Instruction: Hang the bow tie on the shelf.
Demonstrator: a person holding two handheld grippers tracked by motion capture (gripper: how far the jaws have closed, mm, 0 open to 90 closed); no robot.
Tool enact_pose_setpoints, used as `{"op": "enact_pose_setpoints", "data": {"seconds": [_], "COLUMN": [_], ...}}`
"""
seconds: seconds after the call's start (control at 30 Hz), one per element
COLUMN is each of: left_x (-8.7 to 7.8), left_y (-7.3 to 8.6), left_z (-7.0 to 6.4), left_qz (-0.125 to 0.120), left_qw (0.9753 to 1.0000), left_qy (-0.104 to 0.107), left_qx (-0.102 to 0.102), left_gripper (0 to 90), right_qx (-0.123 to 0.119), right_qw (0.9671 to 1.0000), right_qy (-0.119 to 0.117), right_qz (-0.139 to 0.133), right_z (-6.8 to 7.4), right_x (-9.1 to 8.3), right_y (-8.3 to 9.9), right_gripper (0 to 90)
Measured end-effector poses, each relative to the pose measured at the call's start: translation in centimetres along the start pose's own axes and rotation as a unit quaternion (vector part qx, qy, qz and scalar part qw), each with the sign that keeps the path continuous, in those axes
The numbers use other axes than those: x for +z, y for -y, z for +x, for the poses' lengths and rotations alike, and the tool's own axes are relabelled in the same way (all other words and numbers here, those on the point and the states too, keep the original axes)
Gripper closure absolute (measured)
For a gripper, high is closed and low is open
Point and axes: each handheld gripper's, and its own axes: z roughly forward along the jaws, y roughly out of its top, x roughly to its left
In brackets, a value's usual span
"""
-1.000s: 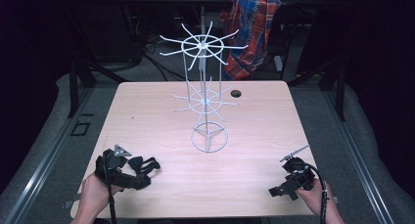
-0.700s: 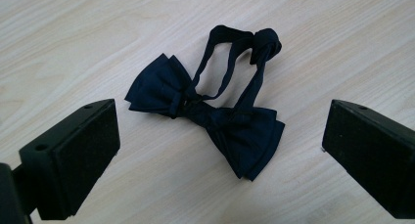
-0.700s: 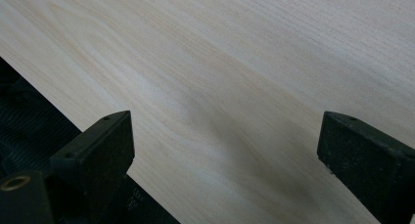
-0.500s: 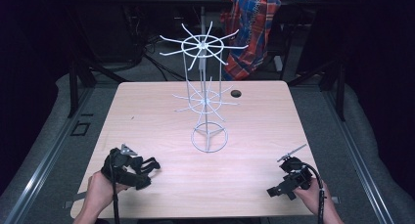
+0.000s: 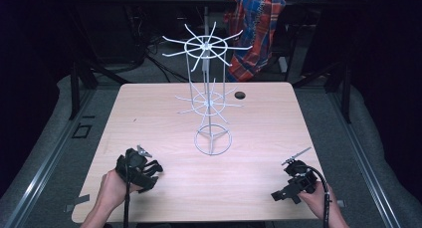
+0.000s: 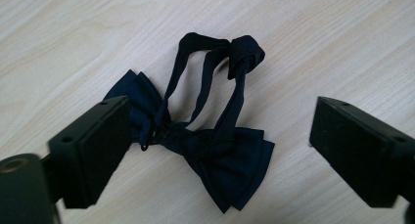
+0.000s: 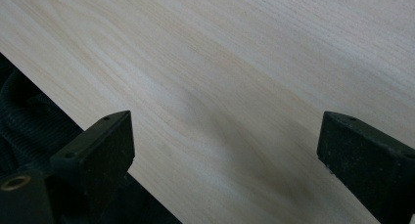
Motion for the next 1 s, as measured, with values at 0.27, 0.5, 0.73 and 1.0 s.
{"op": "enact_pose_setpoints", "data": {"seconds": [0.27, 0.5, 0.73, 1.0], "left_x": [0.7, 1.3, 2.2, 2.6], "left_y": [-0.7, -0.9, -1.3, -1.3], "left_z": [-0.6, -0.6, -0.5, -0.2], "left_qz": [0.02, 0.036, 0.066, 0.081], "left_qw": [0.9995, 0.9988, 0.9973, 0.9961], "left_qy": [-0.01, -0.016, -0.011, -0.005], "left_qx": [0.023, 0.027, 0.032, 0.034], "left_gripper": [39.5, 47.1, 56.4, 72.5], "right_qx": [0.006, 0.002, 0.006, -0.001], "right_qw": [1.0, 1.0, 1.0, 1.0], "right_qy": [-0.003, 0.002, 0.0, 0.002], "right_qz": [-0.005, 0.003, 0.002, 0.007], "right_z": [0.0, -0.2, -0.2, -0.3], "right_x": [0.1, 0.1, 0.0, -0.1], "right_y": [0.0, 0.0, 0.3, 0.3], "right_gripper": [6.5, 6.5, 6.6, 6.7]}}
